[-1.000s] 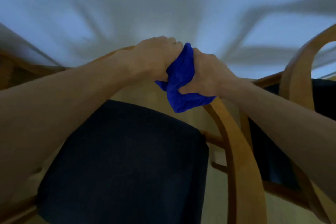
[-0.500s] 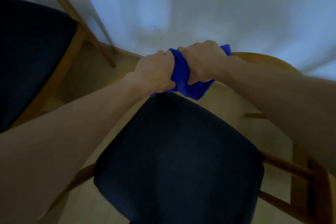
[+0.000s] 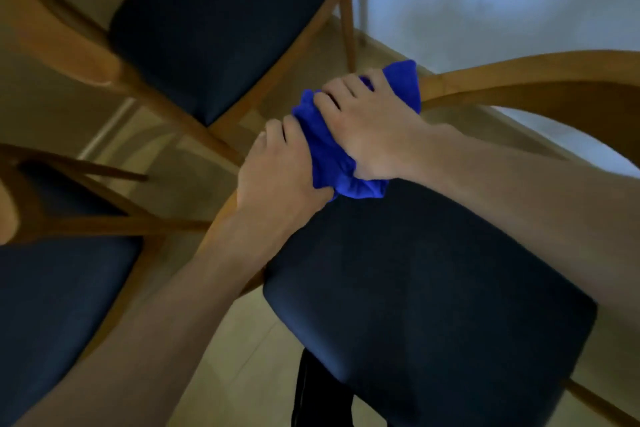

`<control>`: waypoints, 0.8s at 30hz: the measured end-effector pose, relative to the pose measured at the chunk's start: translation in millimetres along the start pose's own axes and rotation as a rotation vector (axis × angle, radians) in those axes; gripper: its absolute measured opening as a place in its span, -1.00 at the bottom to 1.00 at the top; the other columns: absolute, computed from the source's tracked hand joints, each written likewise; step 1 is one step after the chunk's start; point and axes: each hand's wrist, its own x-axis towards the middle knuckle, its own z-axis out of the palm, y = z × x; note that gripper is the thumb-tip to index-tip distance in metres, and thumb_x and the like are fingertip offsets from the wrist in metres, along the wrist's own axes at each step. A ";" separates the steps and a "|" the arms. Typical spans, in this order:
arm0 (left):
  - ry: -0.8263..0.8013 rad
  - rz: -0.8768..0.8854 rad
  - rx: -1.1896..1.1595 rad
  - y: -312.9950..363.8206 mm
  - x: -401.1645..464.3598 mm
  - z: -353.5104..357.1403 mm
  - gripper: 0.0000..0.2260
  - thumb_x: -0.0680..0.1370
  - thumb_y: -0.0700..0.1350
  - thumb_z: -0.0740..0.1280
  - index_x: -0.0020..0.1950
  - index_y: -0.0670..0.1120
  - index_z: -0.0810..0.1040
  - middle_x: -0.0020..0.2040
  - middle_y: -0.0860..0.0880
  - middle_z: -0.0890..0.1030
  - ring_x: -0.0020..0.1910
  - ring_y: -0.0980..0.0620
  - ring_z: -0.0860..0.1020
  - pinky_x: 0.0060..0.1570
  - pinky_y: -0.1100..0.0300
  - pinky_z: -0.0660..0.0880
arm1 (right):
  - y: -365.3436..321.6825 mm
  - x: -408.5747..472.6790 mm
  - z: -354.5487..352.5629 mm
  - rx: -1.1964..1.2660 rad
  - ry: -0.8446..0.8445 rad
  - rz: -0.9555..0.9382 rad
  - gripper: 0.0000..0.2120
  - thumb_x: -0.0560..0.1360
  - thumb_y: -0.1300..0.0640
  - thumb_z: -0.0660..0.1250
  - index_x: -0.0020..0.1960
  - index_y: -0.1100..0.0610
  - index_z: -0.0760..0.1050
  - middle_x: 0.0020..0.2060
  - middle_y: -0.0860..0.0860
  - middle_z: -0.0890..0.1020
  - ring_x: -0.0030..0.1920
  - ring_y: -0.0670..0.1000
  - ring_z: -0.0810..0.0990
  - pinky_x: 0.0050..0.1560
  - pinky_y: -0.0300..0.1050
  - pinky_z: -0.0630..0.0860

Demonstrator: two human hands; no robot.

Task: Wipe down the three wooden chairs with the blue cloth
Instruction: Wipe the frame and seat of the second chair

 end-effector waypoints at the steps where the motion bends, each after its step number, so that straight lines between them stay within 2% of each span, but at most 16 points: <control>1: 0.015 -0.044 0.007 -13.0 -15.1 1.5 -0.21 0.30 0.16 0.51 0.36 -0.15 0.26 0.21 -0.11 0.41 0.14 -0.06 0.47 0.16 0.07 0.48 | -19.0 4.3 -3.9 0.002 0.004 -0.031 -0.10 0.22 -0.12 0.53 0.39 0.22 0.22 0.34 0.19 0.36 0.34 0.22 0.35 0.38 0.21 0.22; 4: 0.046 -0.157 0.022 -52.4 -63.9 8.6 -0.15 0.33 0.19 0.46 0.43 -0.20 0.20 0.23 -0.14 0.42 0.21 -0.09 0.44 0.23 0.02 0.44 | -77.0 12.6 -11.4 0.009 -0.008 -0.117 -0.08 0.35 -0.05 0.48 0.51 0.24 0.07 0.50 0.21 0.18 0.52 0.22 0.12 0.51 0.21 0.03; 7: 0.096 -0.279 -0.073 -79.5 -114.0 12.8 -0.11 0.35 0.26 0.40 0.49 -0.16 0.13 0.30 -0.10 0.39 0.26 -0.07 0.43 0.19 0.02 0.48 | -126.4 13.2 -10.4 0.021 0.004 -0.202 -0.11 0.45 -0.03 0.40 0.55 0.25 -0.03 0.56 0.19 0.06 0.57 0.19 -0.04 0.54 0.19 -0.08; 11: 0.136 -0.381 -0.114 -90.0 -156.5 18.6 -0.09 0.40 0.29 0.38 0.54 -0.14 0.05 0.40 -0.06 0.33 0.35 -0.02 0.36 0.24 0.14 0.40 | -159.1 11.5 -11.1 0.019 0.039 -0.254 -0.07 0.43 -0.11 0.43 0.55 0.24 -0.01 0.55 0.19 0.09 0.57 0.19 -0.03 0.54 0.19 -0.06; 16: 0.103 -0.482 -0.138 -99.0 -192.8 22.4 -0.07 0.40 0.28 0.39 0.54 -0.13 0.03 0.40 -0.05 0.33 0.35 -0.01 0.37 0.22 0.12 0.42 | -193.1 1.1 -19.1 -0.037 -0.010 -0.367 -0.02 0.43 -0.12 0.44 0.56 0.26 -0.07 0.56 0.22 0.03 0.57 0.21 -0.07 0.53 0.21 -0.09; 18: 0.085 -0.541 -0.148 -100.8 -218.6 24.2 -0.09 0.39 0.25 0.42 0.53 -0.13 0.06 0.35 -0.04 0.36 0.30 -0.01 0.41 0.13 0.13 0.47 | -214.7 -6.7 -20.4 -0.020 -0.020 -0.427 -0.06 0.46 -0.07 0.41 0.56 0.26 -0.08 0.56 0.22 0.01 0.57 0.20 -0.09 0.54 0.22 -0.09; 20: 0.061 -0.600 -0.184 -102.2 -244.9 25.4 -0.13 0.38 0.18 0.45 0.51 -0.11 0.08 0.27 -0.02 0.39 0.20 0.01 0.47 -0.03 0.18 0.50 | -235.4 -14.9 -19.8 0.036 -0.026 -0.502 -0.18 0.53 0.01 0.32 0.56 0.27 -0.08 0.57 0.22 -0.01 0.57 0.19 -0.12 0.53 0.21 -0.09; 22: 0.042 -0.657 -0.245 -103.4 -262.8 27.3 -0.17 0.40 0.11 0.47 0.50 -0.07 0.08 0.22 0.01 0.39 0.12 0.03 0.51 -0.17 0.27 0.46 | -246.9 -19.7 -18.4 0.098 -0.030 -0.549 -0.28 0.55 0.09 0.23 0.56 0.27 -0.06 0.57 0.21 -0.01 0.57 0.17 -0.12 0.53 0.19 -0.08; 24: 0.076 -0.643 -0.264 -103.7 -266.7 28.7 -0.19 0.40 0.08 0.48 0.50 -0.06 0.09 0.24 0.01 0.39 0.15 0.04 0.49 -0.11 0.27 0.47 | -244.1 -18.8 -16.5 0.129 -0.030 -0.569 -0.23 0.53 0.08 0.29 0.57 0.21 -0.05 0.58 0.15 -0.01 0.58 0.12 -0.11 0.54 0.14 -0.07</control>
